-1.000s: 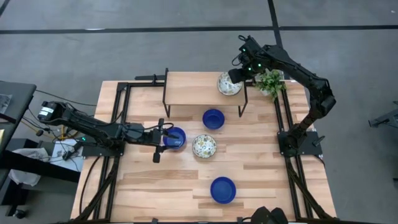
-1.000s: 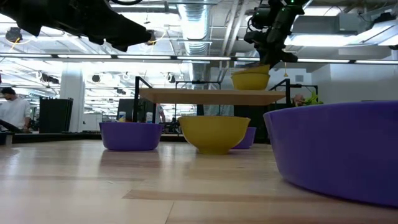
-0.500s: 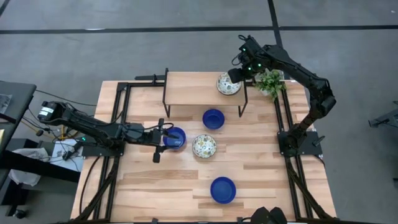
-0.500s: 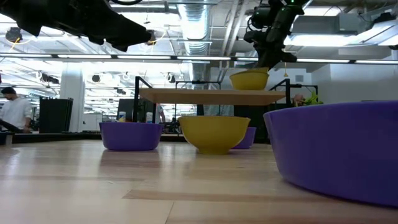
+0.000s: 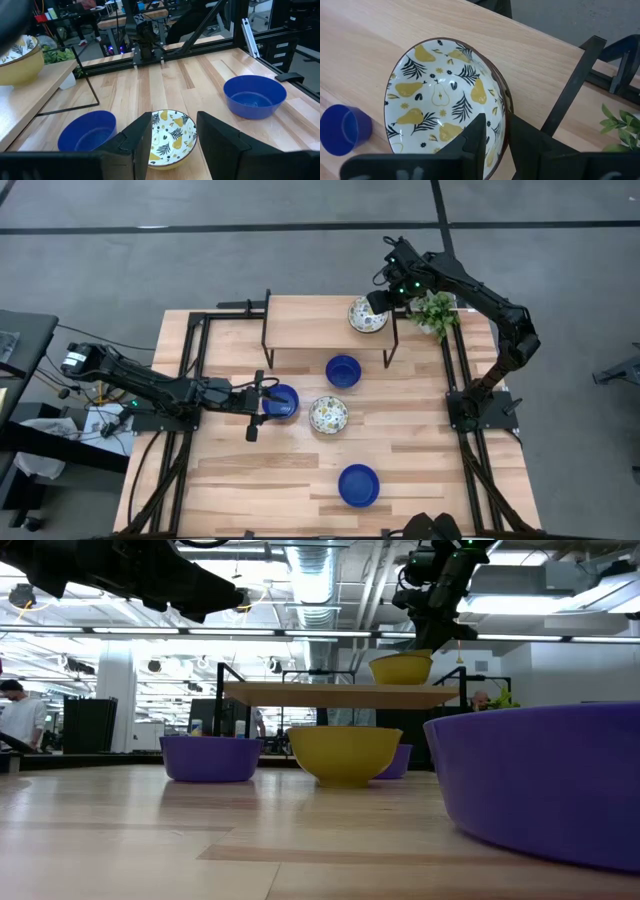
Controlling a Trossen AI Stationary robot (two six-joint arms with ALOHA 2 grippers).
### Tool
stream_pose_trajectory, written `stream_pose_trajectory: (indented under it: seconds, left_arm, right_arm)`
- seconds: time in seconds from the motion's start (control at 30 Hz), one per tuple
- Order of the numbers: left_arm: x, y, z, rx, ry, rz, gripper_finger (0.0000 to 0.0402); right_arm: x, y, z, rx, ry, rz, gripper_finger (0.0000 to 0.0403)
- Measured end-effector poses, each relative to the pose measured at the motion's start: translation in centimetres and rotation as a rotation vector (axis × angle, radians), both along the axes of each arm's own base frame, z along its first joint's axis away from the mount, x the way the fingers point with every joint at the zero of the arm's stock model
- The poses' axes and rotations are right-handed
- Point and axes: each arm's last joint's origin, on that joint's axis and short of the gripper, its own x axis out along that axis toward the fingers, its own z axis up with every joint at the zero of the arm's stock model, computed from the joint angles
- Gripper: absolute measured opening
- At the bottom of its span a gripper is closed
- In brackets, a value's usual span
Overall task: Pick & Place Mini bowls
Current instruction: Stack the bottom yellow patterned bowl on the yellow patterned bowl on the shelf
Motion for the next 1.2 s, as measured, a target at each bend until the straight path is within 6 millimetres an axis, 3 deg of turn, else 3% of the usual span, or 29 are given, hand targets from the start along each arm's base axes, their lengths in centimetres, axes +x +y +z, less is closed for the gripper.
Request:
stream_pose_trajectory:
  seconds: [0.93,1.2]
  left_arm:
    - [0.0,-0.01,0.0,0.0,0.0,0.0,0.0154]
    - [0.0,-0.01,0.0,0.0,0.0,-0.001,0.0154]
  right_arm:
    - [-0.02,0.05,-0.02,-0.01,0.011,0.031,0.0069]
    - [-0.03,-0.07,0.0,-0.042,0.032,0.014,0.0139]
